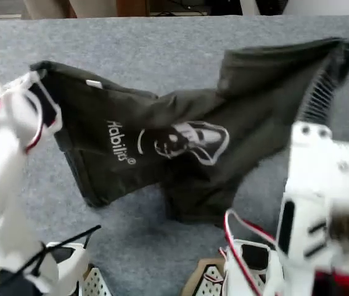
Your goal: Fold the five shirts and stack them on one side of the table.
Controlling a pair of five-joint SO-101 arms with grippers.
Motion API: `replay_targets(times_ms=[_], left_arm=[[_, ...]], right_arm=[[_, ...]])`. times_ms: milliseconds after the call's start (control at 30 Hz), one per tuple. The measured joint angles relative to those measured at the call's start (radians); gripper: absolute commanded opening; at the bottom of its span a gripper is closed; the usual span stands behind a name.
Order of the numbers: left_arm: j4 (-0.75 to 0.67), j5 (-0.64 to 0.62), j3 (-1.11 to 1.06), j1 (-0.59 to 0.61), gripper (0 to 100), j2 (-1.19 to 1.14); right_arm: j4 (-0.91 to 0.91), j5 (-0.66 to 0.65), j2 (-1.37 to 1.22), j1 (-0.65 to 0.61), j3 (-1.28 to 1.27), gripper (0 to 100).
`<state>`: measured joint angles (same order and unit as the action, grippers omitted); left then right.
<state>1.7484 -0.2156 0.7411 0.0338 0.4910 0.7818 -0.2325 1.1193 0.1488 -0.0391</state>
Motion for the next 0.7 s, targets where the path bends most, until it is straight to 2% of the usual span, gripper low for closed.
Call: replay_targets(times_ms=[233, 367, 533, 700], left_arm=[[0.000, 0.055, 0.011, 0.003, 2, 0.170], [0.002, 0.104, 0.012, 0.092, 2, 0.267], [0.002, 0.180, 0.015, 0.180, 2, 0.342], [0.002, 0.193, 0.025, 0.199, 2, 0.367]], right_arm=[[0.005, 0.000, -0.051, 0.092, 0.311, 0.4], [0.005, 0.000, -0.104, 0.100, 0.443, 0.4], [0.005, -0.023, -0.164, 0.101, 0.523, 0.4], [0.052, -0.023, -0.181, 0.097, 0.522, 0.4]])
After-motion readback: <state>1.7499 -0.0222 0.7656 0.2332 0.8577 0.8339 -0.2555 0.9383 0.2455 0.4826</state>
